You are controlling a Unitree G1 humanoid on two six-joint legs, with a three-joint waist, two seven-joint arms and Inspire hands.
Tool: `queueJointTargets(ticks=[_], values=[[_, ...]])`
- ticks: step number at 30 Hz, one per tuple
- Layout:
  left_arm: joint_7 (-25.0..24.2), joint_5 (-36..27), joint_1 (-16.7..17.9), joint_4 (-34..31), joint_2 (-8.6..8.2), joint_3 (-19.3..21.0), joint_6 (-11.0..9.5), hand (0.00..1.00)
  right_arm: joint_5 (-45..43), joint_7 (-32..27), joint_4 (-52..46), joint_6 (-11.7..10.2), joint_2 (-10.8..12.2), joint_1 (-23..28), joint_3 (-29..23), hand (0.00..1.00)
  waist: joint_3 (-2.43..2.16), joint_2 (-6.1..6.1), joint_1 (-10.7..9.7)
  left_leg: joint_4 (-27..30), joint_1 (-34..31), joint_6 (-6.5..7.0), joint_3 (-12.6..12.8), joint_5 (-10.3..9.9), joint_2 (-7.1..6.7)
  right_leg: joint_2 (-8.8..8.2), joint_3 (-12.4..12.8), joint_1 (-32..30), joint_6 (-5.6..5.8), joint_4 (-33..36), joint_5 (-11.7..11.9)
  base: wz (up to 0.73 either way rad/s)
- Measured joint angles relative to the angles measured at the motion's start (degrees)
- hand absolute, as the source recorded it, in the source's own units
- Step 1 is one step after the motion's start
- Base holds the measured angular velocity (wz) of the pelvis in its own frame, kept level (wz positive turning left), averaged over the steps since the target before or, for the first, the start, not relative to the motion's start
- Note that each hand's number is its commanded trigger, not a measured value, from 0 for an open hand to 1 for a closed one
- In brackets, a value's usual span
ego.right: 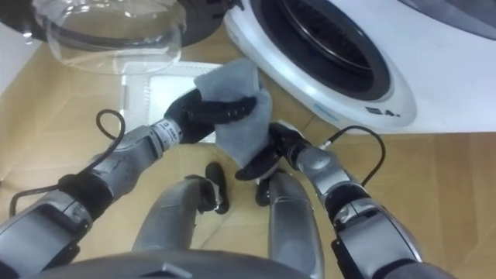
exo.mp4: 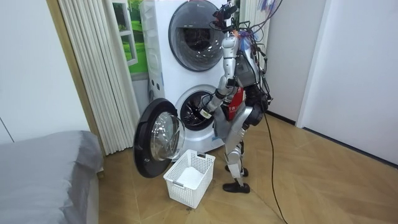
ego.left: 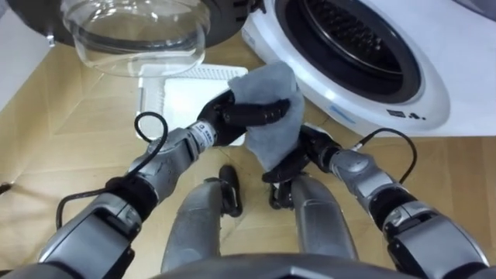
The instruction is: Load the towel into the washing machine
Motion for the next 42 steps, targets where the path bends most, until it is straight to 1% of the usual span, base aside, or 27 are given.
queueJointTargets(ticks=[1,2,3,5,8,9,12,13,14,15,18,22,23,24,28,29,31,32,33,34,35,36,37,38,39,40,42], values=[[0.0,-0.5,0.0,0.0,-0.12,0.1,0.1,1.00,0.0,-0.3,0.0,0.0,0.0,-0.1,0.0,1.00,0.00,0.00,0.0,0.0,0.0,0.00,0.0,0.0,0.00,-0.01,0.0,0.0,0.00,0.0,0.0,0.00],[0.0,-1.7,0.0,0.0,-0.61,0.7,0.3,1.00,0.0,-0.9,-0.1,0.1,0.0,0.0,0.0,1.00,0.00,-0.02,-0.1,0.0,-0.1,0.00,0.0,0.0,0.02,-0.01,0.0,0.0,0.00,0.1,0.0,0.00],[0.0,-2.4,0.0,0.0,-1.51,1.9,0.3,1.00,-0.1,-1.3,-0.2,0.1,0.0,0.1,-0.2,1.00,-0.02,-0.07,-0.2,0.0,-0.2,0.01,0.0,0.0,0.03,-0.01,0.0,0.0,0.01,0.1,0.0,0.00],[0.0,-3.6,0.0,0.0,-2.39,3.2,0.3,1.00,-0.1,-1.8,-0.4,0.0,0.5,0.0,-1.6,1.00,-0.08,-0.19,-0.5,0.0,-0.3,0.01,-0.1,0.0,0.05,0.00,0.0,-0.1,0.03,0.1,0.0,0.00],[0.0,-5.6,0.0,-0.3,-2.74,4.5,0.3,1.00,-0.1,-1.9,-0.8,0.0,1.1,0.0,-3.4,1.00,-0.23,-0.44,-1.2,0.2,-0.3,0.01,-0.1,0.0,0.08,0.02,0.0,-0.1,0.03,0.1,0.1,0.00],[0.0,-6.9,0.0,-0.4,-2.77,4.7,0.3,1.00,0.0,-2.1,-1.1,-0.1,1.4,0.0,-3.5,1.00,-0.30,-0.55,-1.6,0.5,-0.3,0.01,-0.1,0.0,0.15,0.08,0.0,0.0,0.02,0.1,0.1,0.00],[0.0,-8.0,0.0,-0.5,-2.90,5.1,0.3,1.00,0.2,-2.5,-1.4,0.0,1.8,0.0,-3.5,1.00,-0.42,-0.78,-2.3,0.8,-0.3,0.01,-0.1,0.0,0.27,0.16,0.0,0.1,0.02,0.0,0.1,0.00],[0.0,-8.0,0.1,-0.5,-2.91,5.4,0.3,0.89,0.2,-2.6,-1.5,0.0,1.8,0.0,-3.5,1.00,-0.41,-0.81,-2.5,0.9,-0.3,0.01,-0.1,0.0,0.28,0.16,0.0,0.2,0.03,0.0,0.1,0.00],[0.0,-8.1,0.1,-0.5,-2.91,5.9,0.3,0.46,0.2,-3.0,-1.7,0.0,1.9,0.1,-3.6,1.00,-0.40,-0.89,-2.8,0.9,-0.3,0.01,-0.1,0.0,0.28,0.16,0.0,0.2,0.07,0.0,0.1,0.00],[0.0,-8.2,0.1,-0.5,-2.92,6.2,0.3,0.00,0.2,-3.1,-1.7,0.0,2.1,0.1,-3.9,1.00,-0.40,-1.07,-3.0,0.9,-0.2,0.01,0.0,0.0,0.28,0.19,0.0,0.3,0.09,0.0,0.2,0.00],[0.4,-8.7,0.2,-0.4,-2.90,6.4,0.3,0.00,0.5,-3.8,-0.7,-0.1,2.2,-0.2,-4.2,1.00,-0.33,-1.74,-3.0,0.7,0.7,0.01,0.1,0.0,0.32,0.27,0.2,1.0,0.08,-0.2,0.3,-0.01],[0.5,-8.7,0.3,-0.3,-2.94,7.6,0.3,0.00,1.7,-4.3,-0.1,0.2,2.2,-0.4,-4.5,1.00,-0.34,-1.86,-2.7,0.1,1.3,0.02,0.0,0.0,0.38,0.36,0.0,1.7,0.00,-0.4,0.4,0.00],[0.5,-8.8,0.4,0.2,-3.17,8.0,0.3,0.00,1.7,-4.4,0.2,0.7,2.2,-0.4,-4.5,1.00,-0.31,-1.81,-2.5,-0.1,1.7,0.00,0.0,0.0,0.42,0.46,0.0,2.1,-0.03,-0.7,0.5,-0.04],[0.6,-8.9,0.9,0.2,-3.18,8.3,0.3,0.00,1.8,-4.6,0.2,1.2,2.1,-0.1,-4.6,1.00,-0.31,-1.76,-2.0,-0.2,1.9,-0.04,0.0,0.0,0.64,0.79,0.0,2.4,-0.10,-1.3,0.8,-0.06],[0.6,-9.2,2.3,1.4,-3.62,9.6,0.2,0.00,4.1,-5.9,0.4,2.3,1.7,1.4,-6.5,1.00,-0.19,-1.66,0.1,-0.5,1.7,-0.11,0.3,0.0,0.86,0.98,0.1,2.2,-0.15,-1.6,0.8,-0.01],[0.7,-8.7,3.0,1.6,-3.77,10.6,0.2,0.00,4.3,-6.5,0.5,2.6,1.6,1.7,-7.5,1.00,0.03,-1.33,0.5,-0.6,1.5,-0.11,0.2,0.0,0.90,1.04,0.0,2.1,-0.20,-1.8,0.9,0.00],[1.6,-5.8,3.7,2.3,-3.44,11.7,0.2,0.00,5.4,-7.5,1.5,3.0,1.5,1.8,-8.1,1.00,0.11,-1.20,1.4,-1.0,1.5,-0.17,0.2,0.1,0.85,1.09,0.1,2.0,-0.20,-2.0,0.9,0.00],[2.6,-2.7,4.0,2.8,-3.21,12.2,0.1,0.00,7.2,-7.8,2.5,3.0,1.2,1.8,-8.1,1.00,0.11,-1.20,2.2,-1.1,1.6,-0.23,0.3,0.0,0.87,1.14,0.2,1.9,-0.20,-2.1,0.9,-0.03],[3.7,0.4,4.4,3.0,-2.90,12.7,-0.1,0.00,9.0,-8.0,2.9,3.0,0.6,1.9,-8.1,1.00,0.12,-1.19,3.1,-1.4,1.4,-0.25,0.4,0.0,0.84,1.13,0.2,1.7,-0.21,-2.1,0.8,0.00],[4.3,2.2,4.8,3.0,-2.85,13.1,-0.2,0.00,10.1,-8.0,2.9,3.0,0.2,1.9,-8.2,1.00,0.11,-1.18,3.4,-1.5,1.2,-0.28,0.4,0.1,0.77,1.06,0.2,1.5,-0.21,-2.0,0.8,0.04],[5.9,5.6,5.3,3.0,-2.49,13.4,-0.3,0.00,12.3,-8.1,3.1,3.0,-0.7,1.7,-8.5,1.00,0.14,-1.13,3.8,-1.5,0.7,-0.31,0.3,0.1,0.61,0.89,0.1,0.9,-0.19,-1.9,0.6,0.07],[7.6,10.1,5.8,3.0,-1.82,13.4,-0.3,0.00,13.9,-8.2,4.0,3.0,-1.3,1.1,-9.1,1.00,0.14,-1.13,4.0,-1.5,0.3,-0.33,0.3,0.1,0.53,0.80,0.0,0.5,-0.16,-1.4,0.5,0.06],[8.4,12.6,6.2,3.0,-1.56,13.4,-0.3,0.00,14.7,-8.5,4.5,3.0,-1.4,0.9,-9.2,1.00,0.14,-1.12,4.1,-1.5,0.3,-0.33,0.3,0.1,0.49,0.76,0.1,0.4,-0.14,-1.3,0.5,0.04],[9.9,17.0,6.7,3.3,-1.32,13.4,-0.3,0.00,16.4,-9.0,5.0,3.0,-2.0,0.8,-9.6,1.00,0.14,-1.12,4.4,-1.4,0.3,-0.36,0.2,0.2,0.30,0.60,0.0,0.4,-0.09,-1.2,0.4,0.07],[11.2,20.9,6.7,4.2,-1.37,13.3,-0.3,0.00,18.7,-9.2,5.5,3.1,-2.6,0.8,-9.7,1.00,0.17,-1.17,4.7,-1.5,0.3,-0.33,-0.1,0.3,-0.05,0.33,-0.1,0.3,0.00,-1.1,0.3,0.08],[11.9,23.0,6.7,4.7,-1.40,13.3,-0.3,0.00,19.9,-9.3,5.8,3.1,-2.9,0.7,-9.7,1.00,0.18,-1.18,4.9,-1.5,0.2,-0.32,-0.1,0.3,-0.09,0.28,-0.1,0.2,0.03,-1.1,0.3,0.06],[14.9,30.0,6.9,7.4,-1.37,13.3,-0.4,0.00,23.7,-9.3,7.4,3.9,-3.4,0.0,-10.7,1.00,0.26,-1.32,4.7,-1.5,0.2,-0.19,0.0,0.4,-0.35,-0.03,-0.1,0.2,0.20,-1.2,0.1,0.04]])
